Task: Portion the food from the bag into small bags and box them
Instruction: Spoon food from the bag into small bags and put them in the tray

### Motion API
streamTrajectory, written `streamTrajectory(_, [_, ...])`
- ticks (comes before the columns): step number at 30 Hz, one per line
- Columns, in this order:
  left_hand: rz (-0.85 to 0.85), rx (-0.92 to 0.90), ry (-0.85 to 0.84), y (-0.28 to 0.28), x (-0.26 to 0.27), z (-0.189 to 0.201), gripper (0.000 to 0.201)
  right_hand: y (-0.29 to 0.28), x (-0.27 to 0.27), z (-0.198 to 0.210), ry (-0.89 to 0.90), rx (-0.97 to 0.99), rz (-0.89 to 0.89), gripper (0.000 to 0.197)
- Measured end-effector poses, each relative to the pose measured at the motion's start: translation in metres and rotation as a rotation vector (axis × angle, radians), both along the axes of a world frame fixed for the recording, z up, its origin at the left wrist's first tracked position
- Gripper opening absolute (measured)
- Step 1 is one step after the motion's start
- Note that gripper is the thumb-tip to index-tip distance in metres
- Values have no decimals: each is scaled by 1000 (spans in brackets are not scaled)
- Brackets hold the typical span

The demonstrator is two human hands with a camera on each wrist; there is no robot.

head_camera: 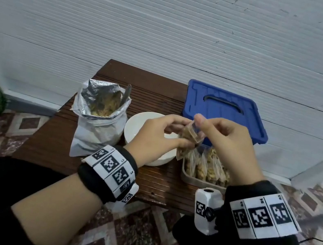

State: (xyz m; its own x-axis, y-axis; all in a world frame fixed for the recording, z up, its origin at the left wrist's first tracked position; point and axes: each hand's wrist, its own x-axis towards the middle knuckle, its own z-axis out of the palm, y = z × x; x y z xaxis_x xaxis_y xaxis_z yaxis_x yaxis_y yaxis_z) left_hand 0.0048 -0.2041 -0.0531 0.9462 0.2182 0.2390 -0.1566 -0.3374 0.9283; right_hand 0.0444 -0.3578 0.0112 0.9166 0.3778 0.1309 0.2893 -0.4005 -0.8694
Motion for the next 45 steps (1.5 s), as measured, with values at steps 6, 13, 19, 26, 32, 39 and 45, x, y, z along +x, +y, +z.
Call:
streamTrajectory(6, [55, 0, 17, 0, 2, -1, 42, 1, 4, -6, -150, -197, -67, 12])
streamTrajectory(13, [100, 52, 101, 9, 5, -8, 41, -18, 36, -9, -141, -241, -246, 13])
streamTrajectory(19, [174, 84, 161, 19, 9, -14, 34, -23, 59, -40, -92, -296, -370, 16])
streamTrajectory(26, [192, 85, 206, 22, 9, -17, 33, -26, 62, -55, -105, -319, -465, 18])
streamTrajectory(32, [199, 82, 233, 24, 8, -14, 32, -31, 63, -54, -98, -361, -440, 15])
streamTrajectory(39, [226, 136, 254, 30, 8, -19, 31, -26, 62, -64, -116, -461, -458, 21])
streamTrajectory(45, [179, 416, 383, 34, 10, -29, 48, -28, 61, -62, -131, -403, -534, 32])
